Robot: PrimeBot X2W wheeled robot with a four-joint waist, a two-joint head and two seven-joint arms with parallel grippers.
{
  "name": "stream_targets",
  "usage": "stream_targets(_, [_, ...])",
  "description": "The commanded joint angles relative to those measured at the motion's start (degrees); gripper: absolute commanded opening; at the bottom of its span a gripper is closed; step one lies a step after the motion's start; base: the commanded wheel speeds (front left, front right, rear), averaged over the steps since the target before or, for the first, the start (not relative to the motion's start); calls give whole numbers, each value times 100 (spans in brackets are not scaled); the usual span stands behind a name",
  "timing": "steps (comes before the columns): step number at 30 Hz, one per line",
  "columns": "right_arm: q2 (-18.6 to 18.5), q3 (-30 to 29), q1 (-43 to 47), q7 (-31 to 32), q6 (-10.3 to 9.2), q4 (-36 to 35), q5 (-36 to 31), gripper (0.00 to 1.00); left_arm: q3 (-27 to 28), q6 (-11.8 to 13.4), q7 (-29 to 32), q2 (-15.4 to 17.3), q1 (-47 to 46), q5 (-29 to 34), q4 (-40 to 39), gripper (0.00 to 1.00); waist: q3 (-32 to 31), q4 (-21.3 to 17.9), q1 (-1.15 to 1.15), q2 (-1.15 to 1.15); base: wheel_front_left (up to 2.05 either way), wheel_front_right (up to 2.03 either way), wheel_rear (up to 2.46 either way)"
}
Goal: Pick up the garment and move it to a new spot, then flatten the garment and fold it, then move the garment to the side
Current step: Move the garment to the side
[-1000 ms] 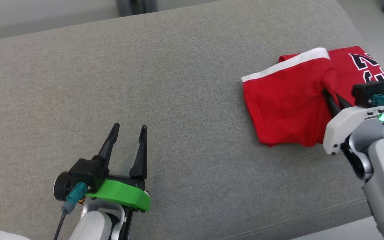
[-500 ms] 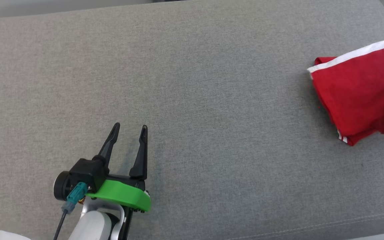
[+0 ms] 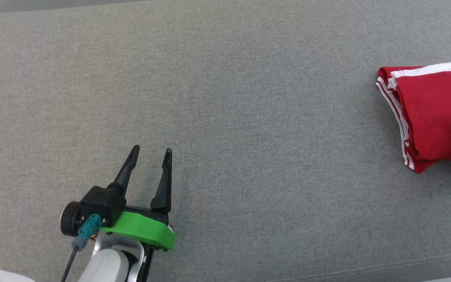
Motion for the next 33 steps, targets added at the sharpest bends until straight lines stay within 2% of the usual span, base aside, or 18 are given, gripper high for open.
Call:
stream_targets(1, [6,-60,11,-109,-10,17,-92,100,4,38,7,57,40,-4,-13,100,-53,-43,0,0,0,0,0])
stream_targets(7, [132,-89,-104,-411,-10,-154,-328,100,-46,51,62,68,89,-36,-29,100,-239,-153,0,0,0,0,0])
stream_targets(17, [479,562,51,-552,-10,-1300,-89,100,59,68,-90,8,117,-197,74,100,-828,-162,0,0,0,0,0])
stream_targets(21, [725,816,297,-600,-10,-1778,129,100,184,63,-227,-74,157,-379,240,100,-1117,-35,0,0,0,0,0])
stream_targets(26, [1078,1011,764,-703,-10,-2196,50,100,363,97,-368,-144,272,-492,497,100,-1398,153,0,0,0,0,0])
stream_targets(33, [1799,1038,1597,-962,-10,-2575,-84,100,541,136,-463,-191,533,-521,870,100,-1734,423,0,0,0,0,0])
